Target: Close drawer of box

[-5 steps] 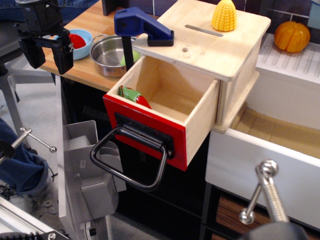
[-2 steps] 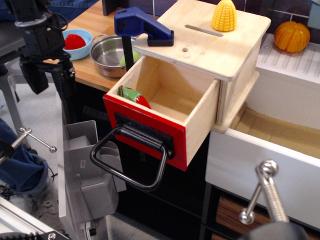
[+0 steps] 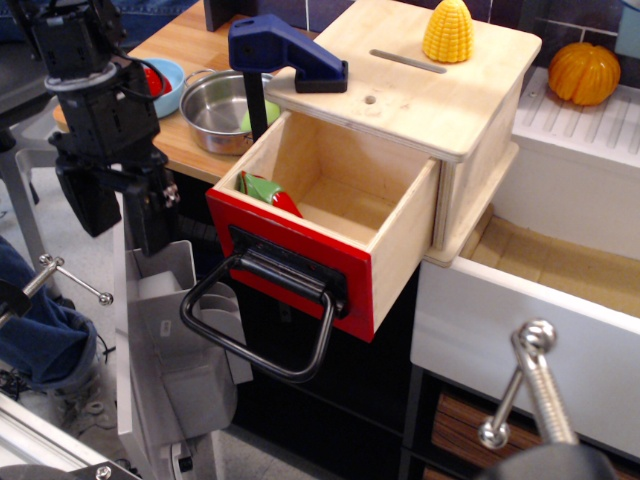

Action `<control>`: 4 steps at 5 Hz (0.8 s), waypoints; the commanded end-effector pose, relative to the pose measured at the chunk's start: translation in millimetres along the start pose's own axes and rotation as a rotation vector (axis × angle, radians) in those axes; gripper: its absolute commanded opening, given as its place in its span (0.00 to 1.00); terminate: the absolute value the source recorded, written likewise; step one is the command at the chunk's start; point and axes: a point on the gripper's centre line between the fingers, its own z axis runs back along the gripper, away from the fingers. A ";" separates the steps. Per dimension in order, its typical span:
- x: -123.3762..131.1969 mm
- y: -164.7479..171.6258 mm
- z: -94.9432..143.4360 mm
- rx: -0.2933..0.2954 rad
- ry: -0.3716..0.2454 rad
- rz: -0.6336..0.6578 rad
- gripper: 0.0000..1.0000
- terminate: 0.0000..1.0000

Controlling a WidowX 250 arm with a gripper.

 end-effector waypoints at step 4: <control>7.8 -94.6 0.5 -0.033 -0.051 0.056 1.00 0.00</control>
